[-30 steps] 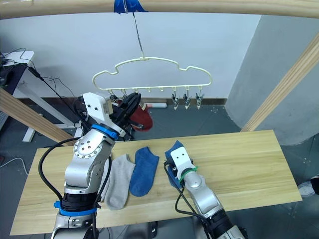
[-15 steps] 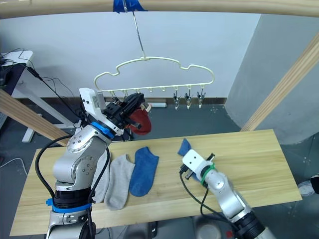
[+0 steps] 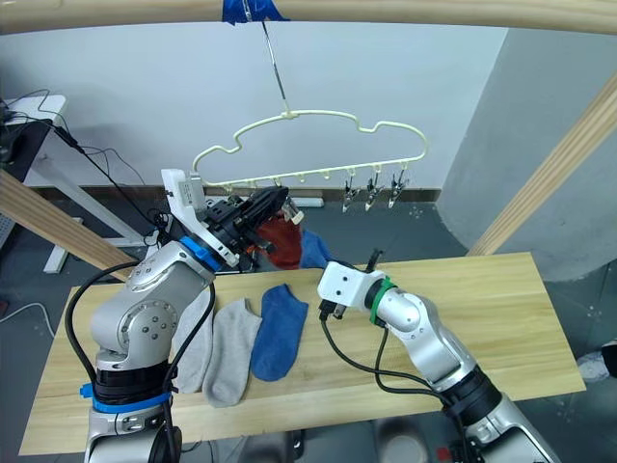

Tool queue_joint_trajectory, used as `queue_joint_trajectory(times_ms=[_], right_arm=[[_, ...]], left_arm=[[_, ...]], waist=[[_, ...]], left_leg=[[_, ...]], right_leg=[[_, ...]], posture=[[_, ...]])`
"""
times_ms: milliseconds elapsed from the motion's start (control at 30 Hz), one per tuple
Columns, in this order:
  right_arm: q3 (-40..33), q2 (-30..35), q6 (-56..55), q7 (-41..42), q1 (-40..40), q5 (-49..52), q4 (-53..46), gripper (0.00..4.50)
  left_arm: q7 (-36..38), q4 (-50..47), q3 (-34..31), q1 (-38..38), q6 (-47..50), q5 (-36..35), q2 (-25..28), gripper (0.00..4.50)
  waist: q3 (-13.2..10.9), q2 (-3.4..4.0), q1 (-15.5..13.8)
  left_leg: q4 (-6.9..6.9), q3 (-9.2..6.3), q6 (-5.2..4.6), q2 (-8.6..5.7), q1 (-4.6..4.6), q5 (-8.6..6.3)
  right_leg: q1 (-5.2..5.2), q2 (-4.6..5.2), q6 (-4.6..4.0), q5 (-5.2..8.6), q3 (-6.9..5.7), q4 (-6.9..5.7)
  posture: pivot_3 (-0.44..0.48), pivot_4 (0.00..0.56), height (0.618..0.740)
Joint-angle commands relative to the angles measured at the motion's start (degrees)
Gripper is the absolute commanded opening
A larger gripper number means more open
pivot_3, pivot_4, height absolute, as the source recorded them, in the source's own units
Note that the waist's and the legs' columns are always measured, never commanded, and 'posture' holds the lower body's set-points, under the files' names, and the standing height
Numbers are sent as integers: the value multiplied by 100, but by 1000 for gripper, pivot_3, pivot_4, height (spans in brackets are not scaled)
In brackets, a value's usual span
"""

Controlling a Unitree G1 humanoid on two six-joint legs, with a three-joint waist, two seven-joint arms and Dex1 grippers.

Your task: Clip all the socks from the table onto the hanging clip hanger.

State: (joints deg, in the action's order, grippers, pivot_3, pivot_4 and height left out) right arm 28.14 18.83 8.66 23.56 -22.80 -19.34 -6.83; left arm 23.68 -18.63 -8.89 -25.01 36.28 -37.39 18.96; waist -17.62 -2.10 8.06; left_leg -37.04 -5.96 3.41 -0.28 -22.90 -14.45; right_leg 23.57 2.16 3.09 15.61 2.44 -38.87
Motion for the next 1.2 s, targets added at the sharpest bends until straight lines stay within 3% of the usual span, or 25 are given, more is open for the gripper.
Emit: queue_joint_trajectory(times_ms=[33, 1200], right_arm=[[-30, -68, -153, 11, -39, -116, -70, 6], [-209, -596, -653, -182, -301, -437, 143, 6]], left_arm=[[-12, -390, -61, -30, -62, -137, 10, 0], [-4, -352, 107, 165, -285, 17, -19, 0]], waist=[[0, 0, -4], [0, 0, 3]], left_leg=[[0, 1, 0, 0, -1, 0], [-2, 5, 1, 0, 2, 0]], right_leg=[[0, 0, 0, 0, 1, 1], [0, 2, -1, -1, 4, -2]], posture=[[-239, 304, 740], [-248, 298, 740]])
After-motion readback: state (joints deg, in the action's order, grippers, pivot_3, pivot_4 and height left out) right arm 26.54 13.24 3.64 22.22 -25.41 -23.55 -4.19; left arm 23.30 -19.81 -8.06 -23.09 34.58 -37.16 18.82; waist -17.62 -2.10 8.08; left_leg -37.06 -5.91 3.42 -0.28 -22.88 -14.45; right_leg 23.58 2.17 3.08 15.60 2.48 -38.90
